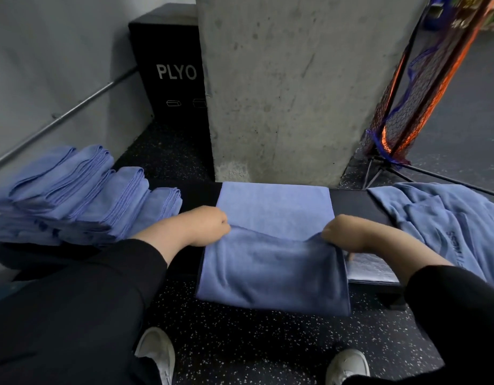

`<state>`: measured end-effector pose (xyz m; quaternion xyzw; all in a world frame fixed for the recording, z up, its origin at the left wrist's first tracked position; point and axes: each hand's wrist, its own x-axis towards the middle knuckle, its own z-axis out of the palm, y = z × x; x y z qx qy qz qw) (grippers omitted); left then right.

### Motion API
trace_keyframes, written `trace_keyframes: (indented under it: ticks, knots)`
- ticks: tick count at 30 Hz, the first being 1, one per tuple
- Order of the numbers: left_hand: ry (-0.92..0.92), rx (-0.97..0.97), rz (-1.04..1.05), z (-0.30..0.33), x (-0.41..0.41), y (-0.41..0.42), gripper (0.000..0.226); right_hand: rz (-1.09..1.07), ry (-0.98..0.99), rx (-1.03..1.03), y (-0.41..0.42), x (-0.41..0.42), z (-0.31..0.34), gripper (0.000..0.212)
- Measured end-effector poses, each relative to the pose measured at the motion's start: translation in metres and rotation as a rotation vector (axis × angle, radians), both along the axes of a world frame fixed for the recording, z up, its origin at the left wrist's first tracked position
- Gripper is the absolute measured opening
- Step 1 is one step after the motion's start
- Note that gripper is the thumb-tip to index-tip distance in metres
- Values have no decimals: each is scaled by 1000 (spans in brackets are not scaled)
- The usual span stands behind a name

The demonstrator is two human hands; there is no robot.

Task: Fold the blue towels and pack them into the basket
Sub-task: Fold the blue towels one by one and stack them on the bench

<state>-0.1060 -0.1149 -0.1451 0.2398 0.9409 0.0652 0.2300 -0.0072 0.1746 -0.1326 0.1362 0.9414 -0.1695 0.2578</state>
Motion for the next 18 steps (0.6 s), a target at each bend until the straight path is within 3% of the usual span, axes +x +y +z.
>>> trace_keyframes:
  ticks: [4,8,10,13,15,18]
  knots:
    - [-36,45,-15,14,13,-4,35,12,138,-40,2,17,4,38]
    - [-143,525,175,24,11,-6,26,-413,348,-609,9,14,8,26]
    - [-87,739,308,25,7,1,28,-568,439,-726,11,6,12,21]
    - [93,841,441,16,-5,19,31,-628,593,-549,13,-12,10,28]
    - [221,748,453,5,-15,28,31,-565,671,-397,15,-27,1,26]
    - [253,625,446,-17,-30,36,34,-486,639,-274,13,-41,-18,26]
